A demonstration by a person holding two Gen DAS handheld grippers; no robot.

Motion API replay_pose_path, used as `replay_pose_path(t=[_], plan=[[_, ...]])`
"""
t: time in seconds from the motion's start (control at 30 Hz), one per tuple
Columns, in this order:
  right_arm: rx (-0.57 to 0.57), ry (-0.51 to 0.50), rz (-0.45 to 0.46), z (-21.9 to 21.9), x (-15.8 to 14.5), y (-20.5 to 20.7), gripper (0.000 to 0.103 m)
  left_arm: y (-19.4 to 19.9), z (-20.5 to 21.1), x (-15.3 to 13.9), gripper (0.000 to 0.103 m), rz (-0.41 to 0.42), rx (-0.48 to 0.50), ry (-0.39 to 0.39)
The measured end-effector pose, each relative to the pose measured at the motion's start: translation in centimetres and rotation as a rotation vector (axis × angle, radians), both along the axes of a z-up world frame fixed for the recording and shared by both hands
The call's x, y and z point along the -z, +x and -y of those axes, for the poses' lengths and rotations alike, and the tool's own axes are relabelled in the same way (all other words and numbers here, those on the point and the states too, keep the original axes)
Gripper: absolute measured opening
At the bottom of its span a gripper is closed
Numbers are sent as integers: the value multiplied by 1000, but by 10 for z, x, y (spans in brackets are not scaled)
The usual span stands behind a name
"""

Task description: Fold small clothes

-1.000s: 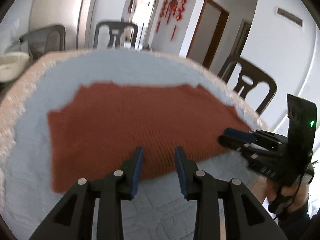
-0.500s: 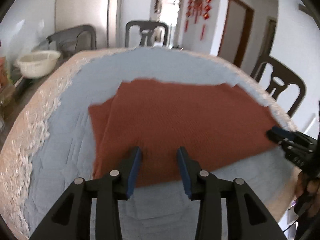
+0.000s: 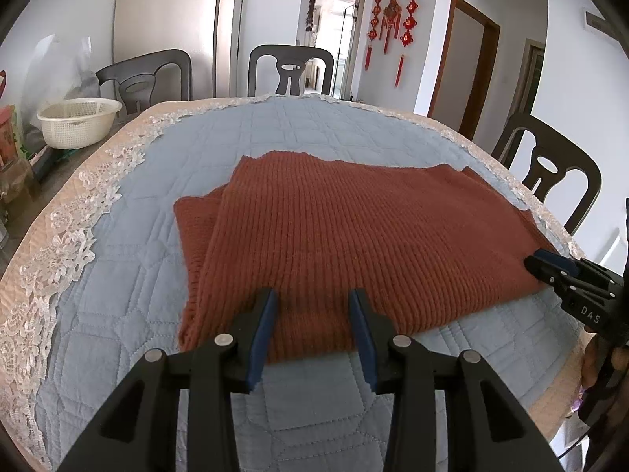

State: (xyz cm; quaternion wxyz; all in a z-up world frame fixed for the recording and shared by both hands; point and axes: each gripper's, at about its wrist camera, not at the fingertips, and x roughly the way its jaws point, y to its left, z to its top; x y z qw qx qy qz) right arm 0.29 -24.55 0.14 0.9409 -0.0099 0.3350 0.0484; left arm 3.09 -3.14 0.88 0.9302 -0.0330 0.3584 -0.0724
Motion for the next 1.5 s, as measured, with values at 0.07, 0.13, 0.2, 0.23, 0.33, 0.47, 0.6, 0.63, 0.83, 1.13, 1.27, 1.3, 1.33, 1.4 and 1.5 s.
replay_pose_path(t=[0.07, 0.13, 0.2, 0.23, 0.33, 0.47, 0.6, 0.63, 0.83, 1.13, 1.27, 1.3, 1.33, 1.4, 1.5], plan=[[-1, 7, 0, 0, 0, 0, 33, 0, -1, 0, 41, 0, 1, -4], [-5, 22, -1, 2, 1, 0, 33, 0, -2, 0, 42, 1, 2, -6], [-8, 32, -3, 3, 1, 0, 33, 0, -2, 0, 42, 1, 2, -6], [-9, 35, -4, 3, 1, 0, 33, 0, -1, 0, 42, 1, 2, -6], [-8, 36, -4, 3, 1, 1, 33, 0, -1, 0, 42, 1, 2, -6], [-8, 34, -4, 2, 1, 0, 33, -1, -1, 0, 44, 0, 5, -5], [-7, 35, -3, 2, 1, 0, 33, 0, 0, 0, 45, -1, 11, 1], [-7, 33, -3, 2, 1, 0, 33, 0, 1, 0, 46, -2, 12, 1], [-5, 33, -5, 2, 2, 2, 33, 0, 2, 0, 48, -2, 23, 6], [1, 33, -1, 3, 3, -1, 33, 0, 1, 1, 48, -1, 23, 6], [0, 34, -2, 3, 3, -1, 33, 0, 1, 1, 48, 0, 22, 7], [0, 33, -2, 3, 3, -1, 33, 0, 0, 1, 48, 0, 22, 6], [0, 33, -2, 4, 3, -1, 33, 0, 0, 1, 48, 0, 22, 5], [1, 31, 0, 4, 3, -1, 33, 0, 0, 1, 48, 0, 22, 7], [3, 32, 1, 4, 2, -2, 33, 0, 0, 1, 48, 0, 22, 5]])
